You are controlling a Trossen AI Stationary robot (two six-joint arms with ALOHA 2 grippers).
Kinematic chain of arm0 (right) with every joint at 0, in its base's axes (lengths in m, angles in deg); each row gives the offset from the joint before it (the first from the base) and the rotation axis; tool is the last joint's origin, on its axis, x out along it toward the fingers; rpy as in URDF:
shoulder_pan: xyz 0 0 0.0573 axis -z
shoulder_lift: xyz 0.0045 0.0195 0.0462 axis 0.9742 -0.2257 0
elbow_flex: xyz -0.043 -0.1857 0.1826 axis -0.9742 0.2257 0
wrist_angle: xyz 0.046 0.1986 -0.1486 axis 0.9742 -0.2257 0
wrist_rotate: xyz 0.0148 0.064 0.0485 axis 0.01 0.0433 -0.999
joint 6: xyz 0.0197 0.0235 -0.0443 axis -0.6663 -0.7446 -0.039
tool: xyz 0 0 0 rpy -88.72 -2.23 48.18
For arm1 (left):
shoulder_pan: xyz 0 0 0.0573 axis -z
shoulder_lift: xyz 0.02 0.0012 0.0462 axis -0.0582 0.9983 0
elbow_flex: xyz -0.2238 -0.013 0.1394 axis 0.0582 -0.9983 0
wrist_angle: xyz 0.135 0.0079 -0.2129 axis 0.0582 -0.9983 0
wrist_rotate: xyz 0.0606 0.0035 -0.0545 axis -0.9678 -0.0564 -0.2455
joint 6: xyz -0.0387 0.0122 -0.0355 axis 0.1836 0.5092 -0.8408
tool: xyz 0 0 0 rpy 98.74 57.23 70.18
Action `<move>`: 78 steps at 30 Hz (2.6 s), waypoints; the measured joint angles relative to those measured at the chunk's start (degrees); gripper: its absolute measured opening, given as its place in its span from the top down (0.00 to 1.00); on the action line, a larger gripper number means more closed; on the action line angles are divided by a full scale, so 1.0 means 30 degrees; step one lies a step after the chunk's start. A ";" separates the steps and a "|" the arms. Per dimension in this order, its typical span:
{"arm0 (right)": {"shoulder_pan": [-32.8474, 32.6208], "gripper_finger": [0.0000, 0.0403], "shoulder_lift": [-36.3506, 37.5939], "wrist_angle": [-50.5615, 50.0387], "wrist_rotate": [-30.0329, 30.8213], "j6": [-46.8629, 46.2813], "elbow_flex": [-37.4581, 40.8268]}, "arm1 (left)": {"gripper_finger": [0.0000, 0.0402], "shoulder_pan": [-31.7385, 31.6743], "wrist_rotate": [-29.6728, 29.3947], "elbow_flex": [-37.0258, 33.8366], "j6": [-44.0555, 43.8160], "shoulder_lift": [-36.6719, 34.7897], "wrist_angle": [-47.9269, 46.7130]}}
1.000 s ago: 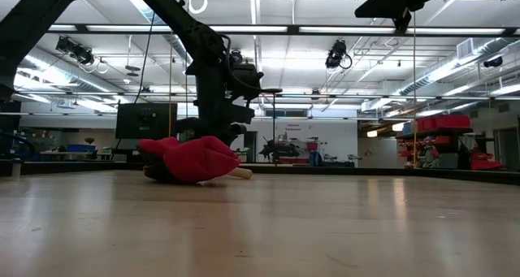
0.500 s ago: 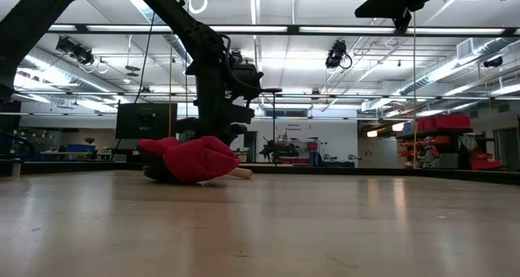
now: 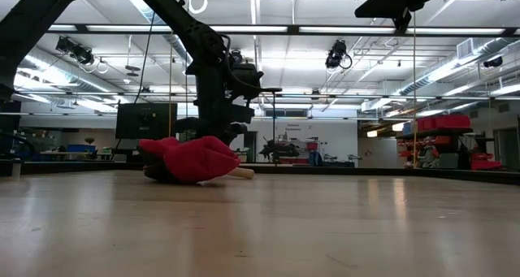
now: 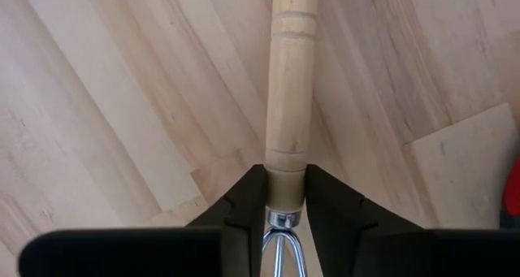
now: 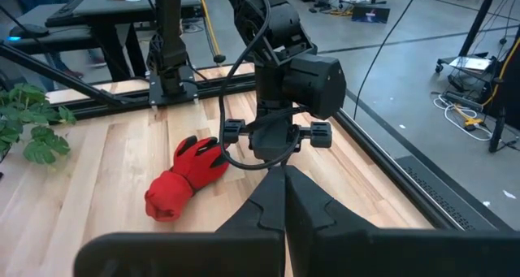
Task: Pick & Place Garden tools in Gardening bag
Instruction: Put the hand rake into the gardening bag
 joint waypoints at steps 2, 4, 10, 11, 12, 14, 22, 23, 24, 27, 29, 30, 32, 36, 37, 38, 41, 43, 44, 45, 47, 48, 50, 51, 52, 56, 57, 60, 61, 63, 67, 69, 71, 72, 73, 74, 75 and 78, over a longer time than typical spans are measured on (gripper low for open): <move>0.0000 1.00 0.0000 0.0000 0.0000 -0.0005 0.0000 | 0.81 0.0000 -0.0001 0.0000 -0.0013 0.0000 -0.0007; 0.0000 1.00 0.0000 0.0000 0.0000 -0.0005 0.0000 | 0.82 0.0000 0.0000 0.0000 -0.0020 0.0000 -0.0007; 0.0000 1.00 0.0000 0.0000 0.0000 -0.0001 0.0000 | 0.81 0.0000 0.0000 0.0000 -0.0013 0.0000 -0.0011; 0.0002 1.00 0.0000 0.0000 0.0000 0.0000 0.0000 | 0.81 0.0000 0.0000 0.0000 -0.0015 0.0000 -0.0012; 0.0000 1.00 0.0000 0.0000 0.0000 -0.0005 0.0000 | 0.82 0.0000 -0.0005 0.0000 -0.0029 0.0000 -0.0010; 0.0000 1.00 0.0000 0.0000 0.0000 -0.0005 0.0000 | 0.83 0.0000 0.0000 0.0000 -0.0034 0.0000 -0.0015; 0.0000 1.00 0.0000 0.0000 -0.0007 -0.0005 0.0000 | 0.82 0.0000 0.0000 0.0000 -0.0034 -0.0007 -0.0020; 0.0000 1.00 0.0000 0.0000 -0.0007 -0.0005 0.0000 | 0.83 0.0000 0.0000 0.0000 -0.0035 -0.0007 -0.0015; 0.0000 1.00 0.0000 0.0000 -0.0004 -0.0005 0.0000 | 0.83 0.0000 -0.0007 0.0000 -0.0042 -0.0007 -0.0022; 0.0000 1.00 0.0000 0.0000 -0.0007 -0.0005 0.0000 | 0.83 0.0000 0.0000 0.0000 -0.0042 -0.0007 -0.0022; 0.0000 1.00 0.0000 0.0000 -0.0007 -0.0003 0.0000 | 0.83 0.0000 -0.0006 0.0000 -0.0042 -0.0007 -0.0022; 0.0000 1.00 0.0000 0.0000 -0.0007 -0.0003 0.0000 | 0.83 0.0000 -0.0004 0.0000 -0.0042 -0.0007 -0.0022; 0.0000 1.00 0.0000 0.0000 -0.0007 -0.0005 0.0000 | 0.83 0.0000 0.0000 0.0000 -0.0042 -0.0007 -0.0022; 0.0000 1.00 0.0000 0.0000 -0.0007 0.0002 0.0000 | 0.83 0.0000 0.0000 0.0000 -0.0049 -0.0007 -0.0029; 0.0000 1.00 0.0000 0.0000 -0.0007 0.0003 0.0000 | 0.83 0.0000 -0.0002 0.0000 -0.0049 -0.0007 -0.0029; 0.0003 1.00 0.0000 0.0000 -0.0007 -0.0004 0.0000 | 0.83 0.0000 0.0000 0.0000 -0.0049 -0.0007 -0.0029; 0.0004 1.00 0.0000 0.0000 -0.0007 -0.0005 0.0000 | 0.83 0.0022 -0.0015 0.0000 -0.0056 -0.0007 -0.0029; 0.0000 1.00 0.0000 0.0000 -0.0007 0.0001 0.0000 | 0.83 0.0022 -0.0007 0.0000 -0.0056 -0.0007 -0.0029; 0.0000 1.00 0.0000 0.0000 -0.0007 -0.0005 0.0000 | 0.83 0.0022 -0.0008 0.0000 -0.0056 -0.0007 -0.0036; 0.0000 1.00 0.0000 0.0000 -0.0007 0.0002 0.0000 | 0.83 0.0022 -0.0014 0.0000 -0.0049 -0.0007 -0.0036; 0.0000 1.00 0.0000 0.0000 -0.0007 0.0001 0.0000 | 0.83 0.0022 -0.0007 0.0000 -0.0056 -0.0007 -0.0034; 0.0000 1.00 0.0000 0.0000 -0.0007 -0.0001 0.0000 | 0.83 0.0026 -0.0007 0.0000 -0.0049 -0.0007 -0.0057; 0.0007 1.00 0.0000 0.0000 -0.0007 -0.0005 0.0000 | 0.83 0.0029 -0.0011 0.0016 -0.0049 -0.0007 -0.0211; 0.0000 1.00 0.0000 0.0000 -0.0007 0.0003 0.0000 | 0.83 0.0029 -0.0031 0.0022 -0.0091 -0.0009 -0.0358; 0.0000 1.00 0.0000 0.0000 -0.0007 -0.0004 0.0000 | 0.83 0.0029 -0.0041 0.0022 -0.0106 -0.0036 -0.0491; 0.0004 1.00 0.0000 0.0000 -0.0007 0.0003 0.0000 | 0.83 0.0029 -0.0110 0.0000 -0.0185 -0.0185 -0.1070; 0.0003 1.00 0.0000 0.0003 -0.0007 0.0003 0.0000 | 0.83 0.0029 -0.0167 0.0000 -0.0196 -0.0257 -0.1158; 0.0006 1.00 0.0000 0.0007 -0.0007 0.0003 0.0000 | 0.83 0.0029 -0.0306 0.0000 -0.0196 -0.0654 -0.1682; 0.0001 1.00 0.0000 0.0007 -0.0007 0.0003 0.0000 | 0.83 0.0029 -0.0306 0.0000 -0.0202 -0.0834 -0.1727; 0.0007 1.00 0.0000 0.0007 -0.0007 0.0003 0.0000 | 0.83 0.0029 -0.0368 0.0000 -0.0201 -0.1100 -0.1930; 0.0007 1.00 0.0000 0.0012 -0.0007 0.0010 0.0000 | 0.84 0.0016 -0.0554 0.0000 -0.0266 -0.1627 -0.2143; 0.0006 1.00 0.0000 0.0015 -0.0007 0.0010 0.0000 | 0.84 0.0068 -0.0656 0.0000 -0.0407 -0.1738 -0.2241; 0.0002 1.00 0.0000 0.0015 -0.0007 0.0010 0.0000 | 0.84 0.0109 -0.0731 0.0000 -0.0694 -0.1859 -0.2435; 0.0007 1.00 0.0000 0.0012 -0.0010 0.0010 0.0000 | 0.84 0.0157 -0.0736 0.0000 -0.0735 -0.1892 -0.2382; 0.0007 1.00 0.0000 0.0015 -0.0008 0.0010 0.0000 | 0.84 0.0229 -0.0744 0.0000 -0.0891 -0.1921 -0.2436; 0.0001 1.00 0.0001 0.0014 -0.0007 0.0010 0.0000 | 0.84 0.0281 -0.0747 -0.0010 -0.1230 -0.1995 -0.2588; 0.0007 1.00 0.0007 0.0014 -0.0007 0.0010 0.0000 | 0.84 0.0375 -0.0743 -0.0007 -0.1581 -0.2081 -0.2602; 0.0007 1.00 0.0007 0.0034 -0.0015 0.0010 0.0000 | 0.84 0.0662 -0.0466 -0.0006 -0.2806 -0.2341 -0.2623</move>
